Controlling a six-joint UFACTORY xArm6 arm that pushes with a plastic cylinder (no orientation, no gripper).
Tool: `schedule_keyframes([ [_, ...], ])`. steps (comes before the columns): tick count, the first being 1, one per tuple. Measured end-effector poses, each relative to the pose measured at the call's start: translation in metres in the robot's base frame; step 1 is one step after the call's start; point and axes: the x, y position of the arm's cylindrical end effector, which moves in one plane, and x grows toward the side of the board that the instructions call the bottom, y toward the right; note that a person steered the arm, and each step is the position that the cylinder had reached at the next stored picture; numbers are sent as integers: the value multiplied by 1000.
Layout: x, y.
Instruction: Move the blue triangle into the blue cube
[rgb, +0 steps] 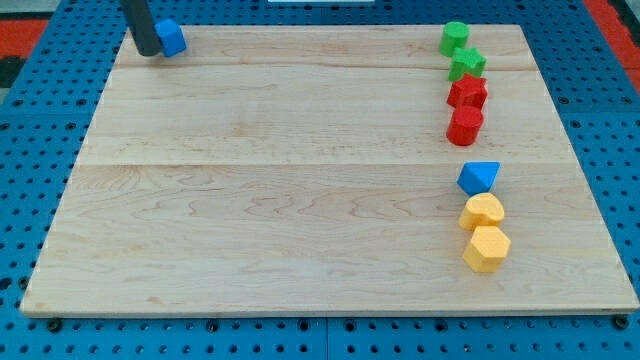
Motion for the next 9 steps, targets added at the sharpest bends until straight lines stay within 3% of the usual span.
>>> schedule_keyframes([
  [1, 70, 78],
  [3, 149, 318],
  [5, 224, 516],
  [6, 231, 454],
  [7, 204, 368],
  [9, 191, 230],
])
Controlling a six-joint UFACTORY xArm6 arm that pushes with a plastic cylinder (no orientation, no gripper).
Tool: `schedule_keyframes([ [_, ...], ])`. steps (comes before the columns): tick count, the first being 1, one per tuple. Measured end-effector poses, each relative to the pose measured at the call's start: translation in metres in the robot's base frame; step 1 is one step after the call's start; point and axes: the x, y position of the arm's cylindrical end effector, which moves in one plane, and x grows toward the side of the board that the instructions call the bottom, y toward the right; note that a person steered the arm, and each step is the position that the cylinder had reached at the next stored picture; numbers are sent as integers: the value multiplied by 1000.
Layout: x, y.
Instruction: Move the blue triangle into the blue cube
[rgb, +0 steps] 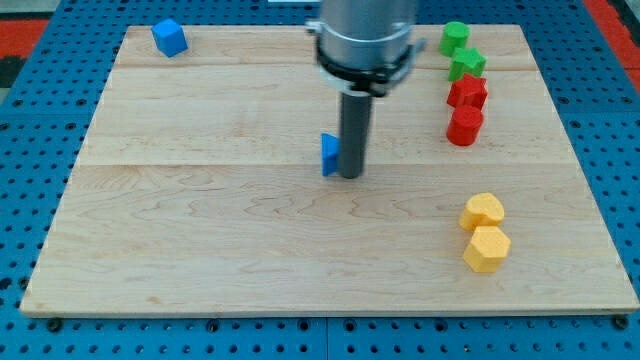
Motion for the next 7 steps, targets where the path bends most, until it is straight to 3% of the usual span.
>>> schedule_keyframes([
  [3, -138, -61],
  [5, -191, -166],
  [6, -195, -163],
  [7, -148, -73],
])
